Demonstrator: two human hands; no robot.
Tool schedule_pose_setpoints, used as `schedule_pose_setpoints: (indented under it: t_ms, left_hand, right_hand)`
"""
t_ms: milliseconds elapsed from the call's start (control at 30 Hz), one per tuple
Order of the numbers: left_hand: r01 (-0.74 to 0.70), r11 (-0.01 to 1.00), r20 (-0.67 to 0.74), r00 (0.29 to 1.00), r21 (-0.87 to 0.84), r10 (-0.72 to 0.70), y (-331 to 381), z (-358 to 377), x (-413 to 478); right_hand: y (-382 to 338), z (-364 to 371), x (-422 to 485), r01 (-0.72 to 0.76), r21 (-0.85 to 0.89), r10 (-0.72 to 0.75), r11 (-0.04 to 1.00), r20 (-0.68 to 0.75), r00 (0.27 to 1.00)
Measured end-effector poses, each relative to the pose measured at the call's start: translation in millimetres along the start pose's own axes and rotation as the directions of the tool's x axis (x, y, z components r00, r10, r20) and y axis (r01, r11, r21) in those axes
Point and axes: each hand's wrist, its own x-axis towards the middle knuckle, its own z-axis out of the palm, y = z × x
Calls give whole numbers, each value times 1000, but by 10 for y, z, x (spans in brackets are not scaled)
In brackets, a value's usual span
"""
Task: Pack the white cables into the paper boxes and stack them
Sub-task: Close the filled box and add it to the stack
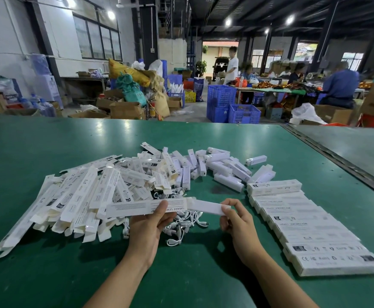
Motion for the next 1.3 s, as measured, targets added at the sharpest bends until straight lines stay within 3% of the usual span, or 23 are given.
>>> schedule_pose_setpoints:
  t_ms: [433, 667, 933, 1133, 1233, 1300]
  left_hand:
    - [22, 999, 4, 1000, 48, -22, -75, 5, -9]
    - [9, 1000, -11, 1000, 18, -9, -96, -11, 0]
    - [0, 998, -23, 1000, 66, 1, -78, 26, -10]
    - [46, 991, 105, 993, 126, -60, -84, 67, -82]
    - [71, 989, 129, 988, 127, -87, -54, 60, -88]
    - [76, 991, 137, 986, 112, -92, -34, 70, -87]
  right_hand:
    - [-60, 62, -76, -2, -117, 9, 993, 61, 998]
    - [-32, 262, -128, -105, 51, 107, 993, -36, 994]
    - [-199, 445, -308, -158, 59, 142, 986, 212, 967]
    - [-278, 483, -371, -251, 128, 157, 960, 494, 855]
    - [-272, 456, -357, -332, 175, 187, 927, 550, 814]
    - [-248, 433, -347, -310, 177, 173, 934, 534, 827]
